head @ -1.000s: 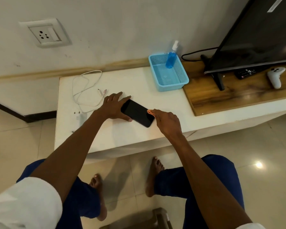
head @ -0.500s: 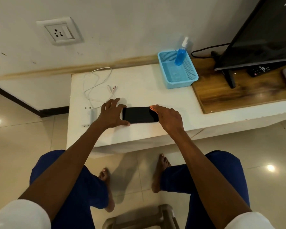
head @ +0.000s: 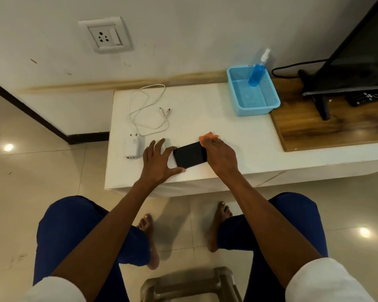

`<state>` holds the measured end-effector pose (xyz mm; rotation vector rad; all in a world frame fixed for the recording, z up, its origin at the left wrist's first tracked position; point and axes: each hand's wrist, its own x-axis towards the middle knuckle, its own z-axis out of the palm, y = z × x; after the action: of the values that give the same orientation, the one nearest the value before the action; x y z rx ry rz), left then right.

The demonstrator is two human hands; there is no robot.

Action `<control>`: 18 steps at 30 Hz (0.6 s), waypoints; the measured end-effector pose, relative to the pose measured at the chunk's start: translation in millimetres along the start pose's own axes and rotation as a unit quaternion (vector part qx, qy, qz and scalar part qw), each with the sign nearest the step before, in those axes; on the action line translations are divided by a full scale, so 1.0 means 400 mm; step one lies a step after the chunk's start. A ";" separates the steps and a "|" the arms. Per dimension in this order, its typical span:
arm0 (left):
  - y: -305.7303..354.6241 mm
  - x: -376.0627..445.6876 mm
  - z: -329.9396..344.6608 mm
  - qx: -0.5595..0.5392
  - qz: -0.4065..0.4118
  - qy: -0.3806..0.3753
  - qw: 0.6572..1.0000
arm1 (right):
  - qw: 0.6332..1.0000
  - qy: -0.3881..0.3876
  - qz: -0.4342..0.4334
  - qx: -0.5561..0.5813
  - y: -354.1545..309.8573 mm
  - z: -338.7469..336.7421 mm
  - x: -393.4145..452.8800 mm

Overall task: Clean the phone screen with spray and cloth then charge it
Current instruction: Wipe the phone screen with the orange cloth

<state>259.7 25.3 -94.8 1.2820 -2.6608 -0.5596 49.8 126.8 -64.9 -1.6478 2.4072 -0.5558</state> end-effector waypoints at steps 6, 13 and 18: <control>0.008 -0.005 0.004 -0.015 -0.021 0.002 1.000 | 0.989 0.003 -0.147 -0.032 -0.071 0.045 -0.008; -0.006 -0.003 0.016 -0.002 -0.020 0.015 1.000 | 0.986 0.028 -0.159 -0.040 -0.038 0.035 -0.002; -0.010 -0.007 0.021 0.001 -0.024 0.017 1.000 | 0.998 0.012 -0.045 -0.046 0.037 -0.005 0.013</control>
<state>262.2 27.4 -104.1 1.3462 -2.6106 -0.5365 34.5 127.0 -68.4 -1.8052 2.4190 -0.4872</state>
